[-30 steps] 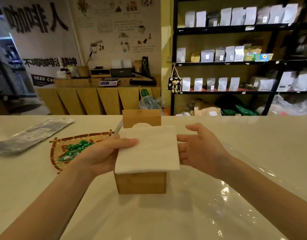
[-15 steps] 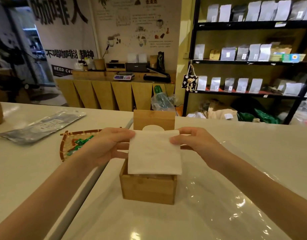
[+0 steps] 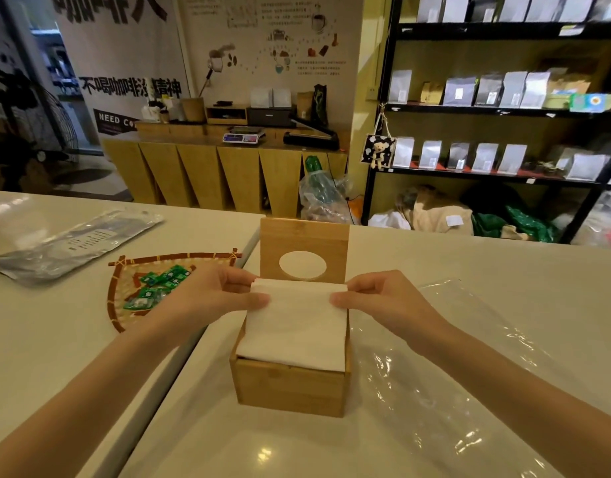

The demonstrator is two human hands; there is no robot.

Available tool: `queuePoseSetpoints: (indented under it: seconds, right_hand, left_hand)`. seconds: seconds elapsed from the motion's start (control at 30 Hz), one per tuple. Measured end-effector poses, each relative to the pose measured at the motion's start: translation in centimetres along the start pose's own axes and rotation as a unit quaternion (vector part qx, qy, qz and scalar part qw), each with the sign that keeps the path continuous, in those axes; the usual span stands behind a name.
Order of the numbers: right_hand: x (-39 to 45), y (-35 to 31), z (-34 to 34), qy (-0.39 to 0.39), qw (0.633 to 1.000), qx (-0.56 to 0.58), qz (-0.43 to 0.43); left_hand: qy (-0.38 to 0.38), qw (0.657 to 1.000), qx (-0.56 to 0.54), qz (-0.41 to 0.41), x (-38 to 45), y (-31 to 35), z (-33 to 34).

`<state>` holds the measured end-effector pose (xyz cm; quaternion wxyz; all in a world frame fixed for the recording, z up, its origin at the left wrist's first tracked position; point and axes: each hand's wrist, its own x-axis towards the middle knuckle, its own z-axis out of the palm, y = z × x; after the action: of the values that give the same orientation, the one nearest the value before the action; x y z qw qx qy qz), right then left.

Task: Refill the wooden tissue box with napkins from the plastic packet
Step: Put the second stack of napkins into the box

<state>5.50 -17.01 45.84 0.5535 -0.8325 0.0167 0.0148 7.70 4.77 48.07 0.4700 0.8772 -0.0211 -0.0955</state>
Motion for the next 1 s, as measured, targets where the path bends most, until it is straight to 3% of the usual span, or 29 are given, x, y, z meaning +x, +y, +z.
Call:
queuePoseSetpoints:
  seconds: [0.1, 0.2, 0.37, 0.53, 0.7, 0.9, 1.0]
  right_hand:
    - [0.0, -0.1, 0.0, 0.007, 1.0, -0.021, -0.014]
    - [-0.4, -0.3, 0.4, 0.031, 0.991, -0.115, -0.061]
    - [-1.2, -0.8, 1.4, 0.094, 0.926, -0.331, -0.154]
    - [-1.8, -1.6, 2.3, 0.07, 0.88, -0.446, -0.148]
    - [-2.1, -2.2, 3.1, 0.043, 0.846, -0.513, -0.134]
    - [-1.8, -2.3, 3.8, 0.039, 0.835, -0.54, -0.099]
    - [-2.2, -2.4, 4.4, 0.043, 0.805, -0.582, -0.107]
  left_hand:
    - [0.023, 1.0, 0.004, 0.002, 0.4, 0.1, 0.2]
    - [0.025, 0.998, 0.059, 0.015, 0.7, 0.0, 0.4]
    - [0.065, 0.968, 0.232, 0.076, 0.6, -0.3, 1.1]
    - [0.073, 0.932, 0.343, 0.087, 0.8, -0.4, 1.1]
    - [0.03, 0.921, 0.387, 0.044, 1.3, -0.4, 1.7]
    - [0.028, 0.909, 0.415, 0.033, 1.3, 0.0, 2.3]
    - [0.033, 0.897, 0.439, 0.039, 1.3, 0.1, 2.6]
